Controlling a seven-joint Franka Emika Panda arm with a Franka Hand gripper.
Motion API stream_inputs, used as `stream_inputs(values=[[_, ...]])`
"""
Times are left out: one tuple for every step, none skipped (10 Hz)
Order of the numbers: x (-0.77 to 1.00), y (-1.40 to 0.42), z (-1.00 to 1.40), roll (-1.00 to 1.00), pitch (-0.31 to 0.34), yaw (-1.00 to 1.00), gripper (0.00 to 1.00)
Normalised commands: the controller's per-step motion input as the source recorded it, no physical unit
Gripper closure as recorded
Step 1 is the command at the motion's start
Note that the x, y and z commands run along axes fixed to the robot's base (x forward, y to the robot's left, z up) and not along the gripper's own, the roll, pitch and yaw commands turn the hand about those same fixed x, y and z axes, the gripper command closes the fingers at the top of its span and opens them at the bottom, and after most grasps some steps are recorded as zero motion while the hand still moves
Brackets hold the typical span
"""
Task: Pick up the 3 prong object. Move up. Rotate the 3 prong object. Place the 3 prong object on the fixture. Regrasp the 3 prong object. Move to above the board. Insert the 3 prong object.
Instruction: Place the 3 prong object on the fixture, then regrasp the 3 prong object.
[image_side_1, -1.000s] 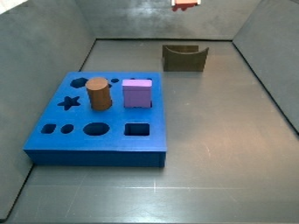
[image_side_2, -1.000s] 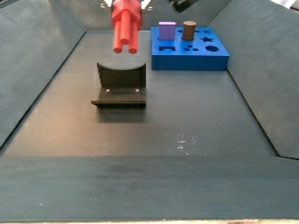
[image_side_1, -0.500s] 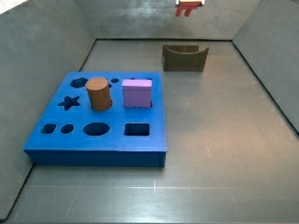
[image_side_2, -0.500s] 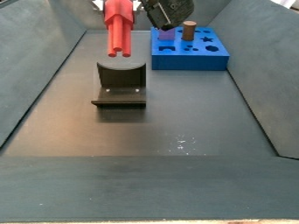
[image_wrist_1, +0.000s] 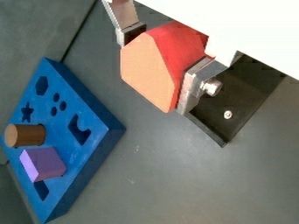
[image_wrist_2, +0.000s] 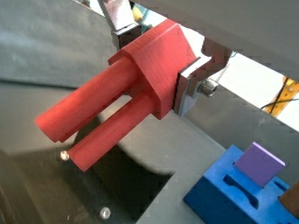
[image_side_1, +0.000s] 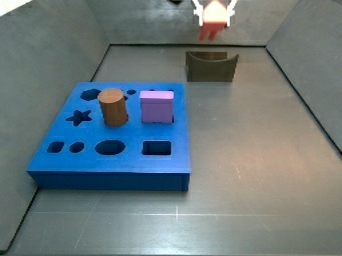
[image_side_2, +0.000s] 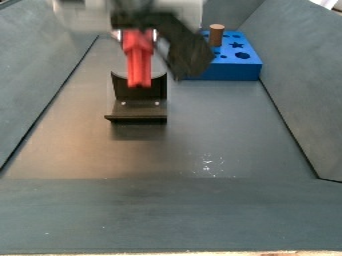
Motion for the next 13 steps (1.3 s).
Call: stream_inputs(values=[[0.16, 0.14, -1.0, -0.57, 0.085, -0.15, 1.0], [0.18, 0.14, -1.0, -0.28, 0.05, -0.15, 1.0], [0.19, 0.13, -1.0, -0.18, 0.028, -0.15, 1.0], [0.15, 0.1, -0.79, -0.15, 0.005, -0.14, 1.0], [0.1, 0.12, -0.56, -0.11, -0.025, -0.12, 1.0], [0.07, 0.14, -0.5, -0.1, -0.039, -0.1, 1.0], [0.08, 0.15, -0.49, -0.1, -0.043, -0.09, 1.0], [0.08, 0.15, -0.48, -0.1, -0.046, -0.07, 1.0], [0.08, 0.15, -0.48, -0.1, -0.046, -0.06, 1.0], [0.08, 0.15, -0.47, -0.1, -0.046, -0.04, 1.0], [0.0, 0.0, 0.0, 0.0, 0.0, 0.0, 0.0], [0.0, 0.0, 1.0, 0.04, -0.039, -0.02, 0.0], [0.0, 0.0, 1.0, 0.05, -0.038, -0.02, 0.0]])
